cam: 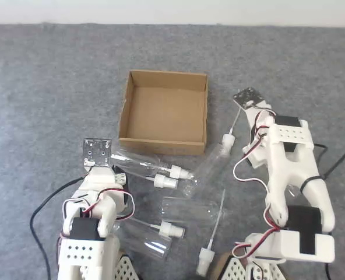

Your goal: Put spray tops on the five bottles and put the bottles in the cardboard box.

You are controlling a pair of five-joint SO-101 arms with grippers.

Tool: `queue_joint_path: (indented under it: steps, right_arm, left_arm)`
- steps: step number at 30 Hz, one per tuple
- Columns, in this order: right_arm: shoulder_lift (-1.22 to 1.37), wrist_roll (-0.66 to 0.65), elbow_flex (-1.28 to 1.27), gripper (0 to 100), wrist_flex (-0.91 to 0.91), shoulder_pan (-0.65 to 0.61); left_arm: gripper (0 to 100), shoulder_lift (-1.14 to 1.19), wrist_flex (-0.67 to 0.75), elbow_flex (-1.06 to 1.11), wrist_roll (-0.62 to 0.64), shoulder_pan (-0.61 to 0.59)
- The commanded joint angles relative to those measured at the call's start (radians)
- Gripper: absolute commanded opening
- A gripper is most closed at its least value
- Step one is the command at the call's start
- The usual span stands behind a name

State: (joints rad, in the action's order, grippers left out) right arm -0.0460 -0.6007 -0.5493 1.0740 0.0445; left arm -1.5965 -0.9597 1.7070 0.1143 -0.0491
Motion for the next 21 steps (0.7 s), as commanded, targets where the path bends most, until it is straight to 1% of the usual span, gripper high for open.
queue_joint_path:
  steps: [1, 7, 9, 12, 14, 18, 21]
  right_arm:
    - [-0.025, 0.057, 0.055, 11.3, -0.045, -0.015]
    - [0.077, 0.054, 0.058, 12.6, -0.048, -0.091]
    - [0.099, 0.054, 0.064, 17.7, -0.05, -0.107]
    - [0.116, 0.058, 0.095, 28.4, -0.025, -0.111]
    - [0.111, 0.057, 0.107, 31.9, -0.005, -0.111]
    - [0.11, 0.051, 0.14, 32.2, 0.051, -0.117]
    - [0.11, -0.008, 0.146, 32.2, 0.082, -0.133]
  left_arm:
    - [1, -0.012, 0.002, -0.016, 0.0, 0.003]
    - [1, -0.012, 0.002, -0.016, 0.0, 0.003]
    - [1, -0.012, 0.002, -0.016, 0.0, 0.003]
    - [1, -0.012, 0.002, -0.016, 0.0, 0.003]
    - [1, -0.012, 0.002, -0.016, 0.0, 0.003]
    - [1, -0.012, 0.002, -0.016, 0.0, 0.003]
    - [1, -0.012, 0.002, -0.016, 0.0, 0.003]
